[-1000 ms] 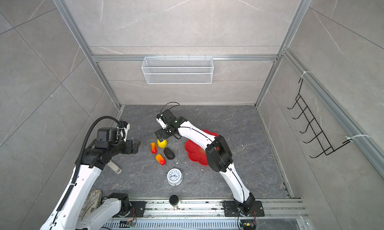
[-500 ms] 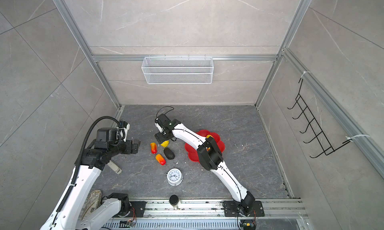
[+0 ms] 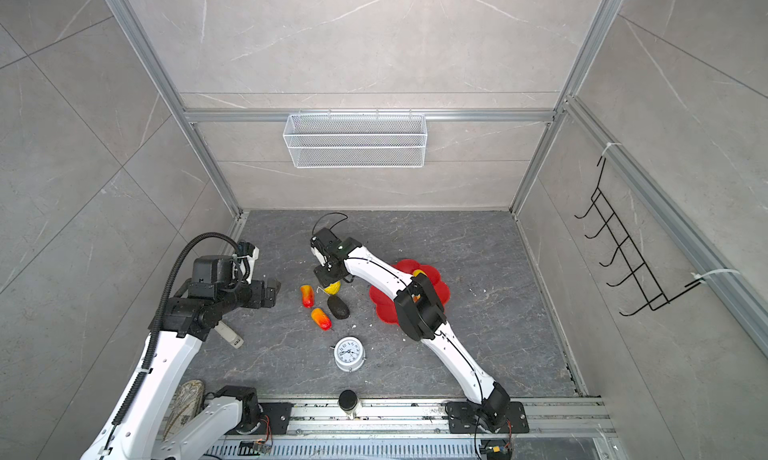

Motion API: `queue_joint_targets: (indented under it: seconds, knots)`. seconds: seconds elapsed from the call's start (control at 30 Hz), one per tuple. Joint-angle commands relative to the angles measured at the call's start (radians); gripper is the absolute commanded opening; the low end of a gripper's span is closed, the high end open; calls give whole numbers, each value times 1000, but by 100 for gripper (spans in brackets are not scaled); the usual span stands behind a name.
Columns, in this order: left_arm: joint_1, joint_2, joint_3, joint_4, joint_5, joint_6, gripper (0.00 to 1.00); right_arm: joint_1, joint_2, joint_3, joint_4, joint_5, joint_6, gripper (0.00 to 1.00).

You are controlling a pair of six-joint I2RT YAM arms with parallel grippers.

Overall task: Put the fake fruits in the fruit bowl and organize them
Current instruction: 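Reach the right gripper to the yellow bell pepper and grasp it, then place the yellow pepper into the red bowl beside the banana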

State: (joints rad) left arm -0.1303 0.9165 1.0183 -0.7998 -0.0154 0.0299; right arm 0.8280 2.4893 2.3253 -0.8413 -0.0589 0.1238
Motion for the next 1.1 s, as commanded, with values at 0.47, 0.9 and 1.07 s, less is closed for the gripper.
queue_joint_targets:
  seconds: [0.47, 0.9, 1.07]
  knots:
    - [4, 2, 8, 10, 35, 8, 100, -269, -785, -1011, 301, 165, -32, 29]
    - [5, 3, 8, 12, 42, -1, 100, -305, -647, -1059, 452, 110, -25, 36]
    - [4, 5, 8, 12, 42, 2, 100, -307, -644, -1055, 446, 133, -33, 56]
